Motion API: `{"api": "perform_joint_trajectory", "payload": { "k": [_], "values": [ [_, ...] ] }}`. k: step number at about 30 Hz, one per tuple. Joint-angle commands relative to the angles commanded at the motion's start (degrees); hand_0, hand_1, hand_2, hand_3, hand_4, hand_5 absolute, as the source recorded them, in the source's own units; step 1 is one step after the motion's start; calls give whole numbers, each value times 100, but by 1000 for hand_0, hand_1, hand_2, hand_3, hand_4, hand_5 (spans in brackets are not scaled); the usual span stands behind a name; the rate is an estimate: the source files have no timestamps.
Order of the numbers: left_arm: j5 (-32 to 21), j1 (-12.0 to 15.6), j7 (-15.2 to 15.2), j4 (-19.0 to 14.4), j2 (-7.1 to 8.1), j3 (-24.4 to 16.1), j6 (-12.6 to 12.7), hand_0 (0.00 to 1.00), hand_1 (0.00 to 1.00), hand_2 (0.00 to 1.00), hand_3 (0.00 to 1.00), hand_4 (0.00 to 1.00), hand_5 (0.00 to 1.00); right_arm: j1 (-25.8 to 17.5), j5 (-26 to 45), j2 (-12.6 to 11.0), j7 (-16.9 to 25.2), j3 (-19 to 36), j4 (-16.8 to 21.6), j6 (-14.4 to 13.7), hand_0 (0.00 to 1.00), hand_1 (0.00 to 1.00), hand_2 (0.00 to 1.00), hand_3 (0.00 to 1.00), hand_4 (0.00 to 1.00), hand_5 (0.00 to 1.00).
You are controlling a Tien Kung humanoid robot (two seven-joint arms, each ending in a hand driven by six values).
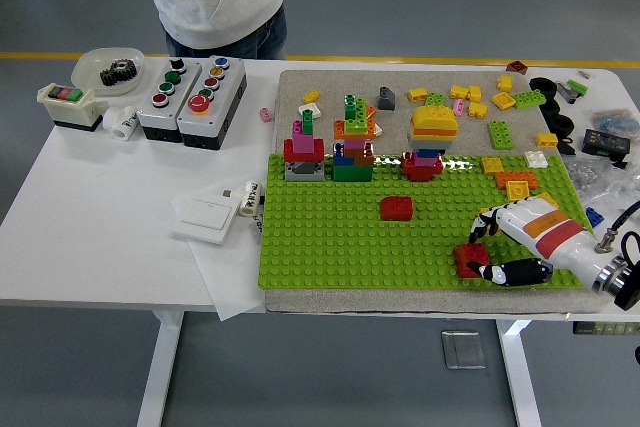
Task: Pick up the brick,pile it on top of brick,press brick,pick up the brick,pile it on top of brick,press brick
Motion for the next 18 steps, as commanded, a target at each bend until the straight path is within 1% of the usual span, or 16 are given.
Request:
{"api": "perform_joint_trajectory", "payload": {
  "k": [10,11,12,17,18],
  "values": [
    [4,-1,-7,-4,7,6,-5,834,911,931,825,818,801,-18,-69,-7,-24,35,49,109,479,512,557,524,790,405],
    [4,-3,-7,-4,7,7,-6,834,911,931,825,818,801,-21,-72,-9,-25,46,49,111,479,512,557,524,790,405],
    [5,-5,-7,-5,7,6,-6,832,910,931,825,817,802,-24,-74,-11,-26,57,51,109,486,522,570,532,816,410],
    [-5,-12,-9,-6,5,10,-5,832,910,931,825,817,802,-32,-65,-18,-19,116,86,59,486,522,570,532,816,410],
    [-5,-12,-10,-6,5,10,-5,832,909,931,825,817,802,-32,-65,-18,-18,118,87,56,499,547,613,569,850,426]
  ]
}}
